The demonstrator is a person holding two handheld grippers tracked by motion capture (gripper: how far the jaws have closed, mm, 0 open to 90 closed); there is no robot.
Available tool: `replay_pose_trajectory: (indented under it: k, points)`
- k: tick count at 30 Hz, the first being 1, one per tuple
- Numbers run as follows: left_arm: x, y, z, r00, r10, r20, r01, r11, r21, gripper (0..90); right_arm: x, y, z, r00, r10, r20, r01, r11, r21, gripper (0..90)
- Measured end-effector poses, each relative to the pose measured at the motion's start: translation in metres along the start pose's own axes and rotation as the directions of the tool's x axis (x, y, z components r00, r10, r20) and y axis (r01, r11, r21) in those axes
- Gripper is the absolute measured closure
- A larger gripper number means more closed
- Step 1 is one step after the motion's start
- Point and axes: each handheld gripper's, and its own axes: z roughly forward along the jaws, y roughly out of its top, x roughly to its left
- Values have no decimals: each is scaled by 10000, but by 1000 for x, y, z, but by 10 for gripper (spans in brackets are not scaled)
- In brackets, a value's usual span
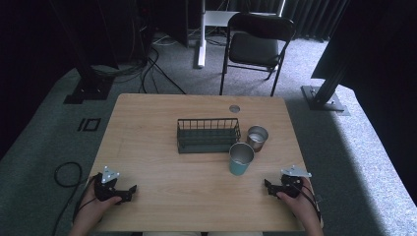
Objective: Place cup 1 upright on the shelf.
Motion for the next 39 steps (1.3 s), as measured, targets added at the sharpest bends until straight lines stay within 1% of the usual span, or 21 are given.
replay_pose_trajectory:
  k: [10, 11, 12, 18, 23, 24, 25, 27, 28, 29, 31, 32, 34, 38, 39]
  points:
    - [0, 0, 0, 10000, 11, 10, -11, 10000, 7, 9, 0, 0, 0, 10000, 3, -3, -3, 10000, 3, 120]
    - [0, 0, 0, 9999, 72, 81, -73, 10000, 9, 9, 0, 0, 0, 10000, 5, -2, -5, 10000, 1, 120]
    - [-1, 0, 0, 9996, 230, 189, -230, 9997, 18, 9, 0, 0, 0, 10000, 4, -1, -4, 10000, 1, 120]
    - [-5, 1, 1, 9978, 525, 397, -525, 9986, -20, 9, 0, 0, 0, 10000, 7, 3, -7, 10000, 5, 120]
    - [-6, 1, 1, 9975, 561, 420, -559, 9984, -61, 10, 0, 0, 0, 10000, 0, 2, 0, 10000, 2, 120]
    - [-8, 1, 1, 9951, 842, 514, -838, 9964, -102, 10, 0, 0, 0, 10000, -1, 4, 1, 10000, 1, 120]
    - [-9, 2, 1, 9938, 945, 593, -941, 9955, -96, 10, 0, 0, 0, 10000, -1, 3, 1, 10000, -1, 120]
    - [-11, 2, 1, 9925, 967, 743, -966, 9953, -55, 10, 0, 0, 0, 10000, -1, 7, 1, 10000, -3, 120]
    - [-11, 2, 1, 9925, 967, 743, -966, 9953, -55, 10, 0, 0, 0, 10000, -1, 7, 1, 10000, -3, 120]
    - [-12, 3, 2, 9909, 995, 906, -998, 9950, -16, 10, 0, 0, 0, 10000, -1, 2, 1, 10000, -2, 120]
    - [-14, 4, 3, 9895, 1065, 976, -1068, 9943, -24, 10, 0, 0, 0, 10000, 0, 3, 0, 10000, -1, 120]
    - [-15, 4, 3, 9888, 1122, 984, -1127, 9936, -5, 10, 0, 0, 0, 10000, 0, 5, 0, 10000, -1, 120]
    - [-18, 6, 4, 9859, 1363, 966, -1361, 9907, -87, 10, 0, 0, 0, 10000, -2, 5, 2, 10000, -1, 120]
    - [-24, 9, 8, 9811, 1574, 1122, -1562, 9875, -199, 10, 0, 0, 0, 10000, -2, 4, 2, 10000, -2, 120]
    - [-26, 11, 9, 9788, 1686, 1160, -1670, 9857, -237, 10, 0, 0, 0, 10000, 1, 5, -1, 10000, -1, 120]
